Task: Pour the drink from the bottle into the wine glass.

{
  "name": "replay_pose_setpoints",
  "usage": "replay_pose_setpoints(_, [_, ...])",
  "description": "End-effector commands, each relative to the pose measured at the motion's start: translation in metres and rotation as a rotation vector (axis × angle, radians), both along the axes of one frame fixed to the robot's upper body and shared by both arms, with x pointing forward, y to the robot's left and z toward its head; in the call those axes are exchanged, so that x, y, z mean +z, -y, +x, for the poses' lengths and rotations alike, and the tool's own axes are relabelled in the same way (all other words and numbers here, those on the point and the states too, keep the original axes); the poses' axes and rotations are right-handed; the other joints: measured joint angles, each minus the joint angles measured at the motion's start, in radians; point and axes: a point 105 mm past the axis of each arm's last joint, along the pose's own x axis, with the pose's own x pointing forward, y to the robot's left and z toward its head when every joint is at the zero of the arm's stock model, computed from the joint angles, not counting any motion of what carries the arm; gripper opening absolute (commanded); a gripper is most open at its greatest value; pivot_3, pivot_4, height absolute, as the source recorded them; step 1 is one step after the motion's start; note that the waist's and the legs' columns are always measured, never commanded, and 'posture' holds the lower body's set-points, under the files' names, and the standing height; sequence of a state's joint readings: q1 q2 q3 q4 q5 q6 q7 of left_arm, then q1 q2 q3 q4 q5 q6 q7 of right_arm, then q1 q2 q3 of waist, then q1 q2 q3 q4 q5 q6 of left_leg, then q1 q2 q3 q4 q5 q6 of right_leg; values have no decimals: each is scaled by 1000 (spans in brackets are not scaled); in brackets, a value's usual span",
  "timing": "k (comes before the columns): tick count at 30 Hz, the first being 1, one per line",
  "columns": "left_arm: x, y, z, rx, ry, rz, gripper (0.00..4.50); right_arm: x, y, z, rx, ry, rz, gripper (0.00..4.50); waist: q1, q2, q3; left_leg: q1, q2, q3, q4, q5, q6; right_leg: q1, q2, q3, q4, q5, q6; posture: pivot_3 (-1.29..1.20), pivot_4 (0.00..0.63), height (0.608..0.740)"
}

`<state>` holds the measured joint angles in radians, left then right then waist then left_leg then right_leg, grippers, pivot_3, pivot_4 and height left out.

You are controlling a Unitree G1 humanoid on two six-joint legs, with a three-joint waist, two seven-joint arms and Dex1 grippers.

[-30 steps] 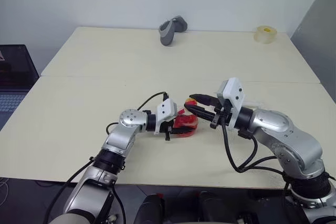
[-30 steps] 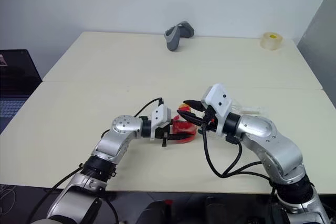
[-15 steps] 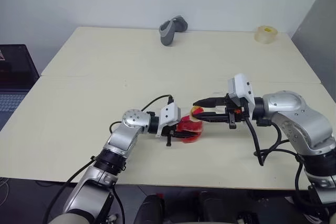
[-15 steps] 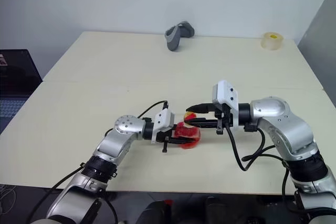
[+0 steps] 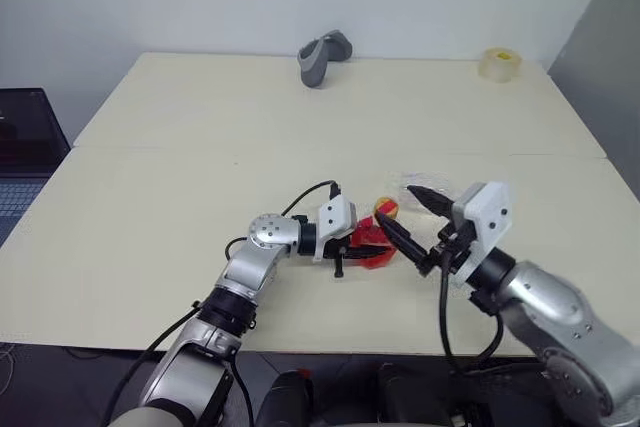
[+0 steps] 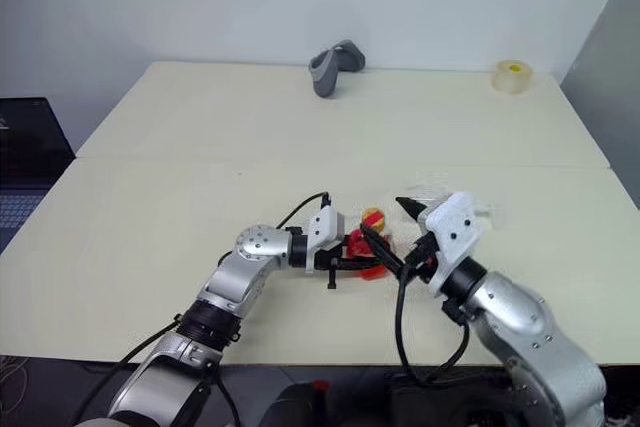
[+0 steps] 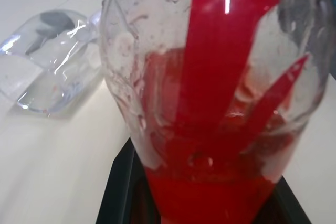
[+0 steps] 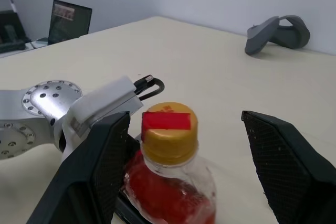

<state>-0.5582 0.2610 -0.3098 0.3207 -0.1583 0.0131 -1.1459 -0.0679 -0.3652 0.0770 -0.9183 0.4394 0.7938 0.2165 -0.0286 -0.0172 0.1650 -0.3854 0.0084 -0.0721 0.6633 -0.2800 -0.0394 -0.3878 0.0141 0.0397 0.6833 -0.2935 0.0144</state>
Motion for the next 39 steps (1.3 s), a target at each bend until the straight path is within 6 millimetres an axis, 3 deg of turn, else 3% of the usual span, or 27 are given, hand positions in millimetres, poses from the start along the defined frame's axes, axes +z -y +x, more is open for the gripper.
replay_pose_setpoints(1, [15, 7, 4, -22, 58, -30, 980, 16, -2, -1, -55, 83, 14, 3624, 0, 0, 0, 0, 0, 0, 0, 0, 0, 0, 0, 0, 0, 0, 0, 0, 150, 740])
replay_pose_setpoints(9, [15, 10, 6, -33, 56, -31, 979, 16, -4, 0, -92, 80, 48, 3624, 0, 0, 0, -1, 0, 0, -1, 0, 0, -1, 0, 0, -1, 2, -4, 0, 150, 740])
replay_pose_setpoints(12, [16, 9, 6, -32, 57, -31, 979, 16, -4, 0, -87, 74, 54, 3026, 0, 0, 0, -1, 0, 0, -1, 0, 0, 0, 0, 0, -1, 1, -2, 0, 150, 740])
replay_pose_setpoints(17, [16, 9, 7, -23, 57, -34, 979, 16, -5, 1, -64, 67, 60, 1309, -1, 0, 0, -1, 0, 0, -1, 0, 0, 0, 1, 0, -1, 1, -2, 0, 150, 740])
replay_pose_setpoints(18, [16, 8, 7, -21, 57, -34, 979, 15, -5, 1, -52, 64, 58, 1209, -1, 0, 0, -1, 0, 0, -1, 0, 0, 0, 1, 0, -1, 1, -2, 0, 150, 740])
replay_pose_setpoints(21, [17, 8, 7, -18, 59, -36, 979, 13, -4, 2, -12, 52, 50, 1210, -1, 0, 0, -1, 0, 0, -1, 0, 0, 0, 1, 0, -1, 1, -3, 0, 150, 740])
replay_pose_setpoints(25, [19, 10, 1, -63, 69, -33, 934, 1, 3, 11, 179, -34, 20, 1210, -1, 0, 0, 0, 0, 0, -1, 0, 0, 0, 1, 0, -1, 1, -3, 0, 150, 740])
replay_pose_setpoints(27, [17, 11, -3, -89, 88, -20, 924, -8, 17, 28, 257, -88, -32, 1210, -3, 0, 0, 0, -1, 1, -1, 0, 0, 0, 1, 0, -1, 1, -3, 0, 150, 740])
replay_pose_setpoints(31, [16, 11, -6, -90, 96, -19, 905, -2, 31, 50, 326, -130, -35, 1210, -2, 0, 0, 2, 0, 1, -1, 0, 1, 2, 2, 0, -1, 3, -5, 0, 150, 740])
replay_pose_setpoints(36, [14, 9, -8, -85, 97, -19, 902, -2, 21, 40, 443, -165, -68, 1210, 0, 0, 0, 1, 1, 1, -2, 0, 1, 1, 2, 0, -1, 3, -5, 0, 150, 740])
replay_pose_setpoints(39, [15, 11, -7, -68, 97, -29, 900, 5, 18, 39, 414, -120, -65, 2235, 0, 0, 0, 1, 1, 1, -1, 0, 1, 1, 1, 0, -1, 3, -5, 0, 150, 740])
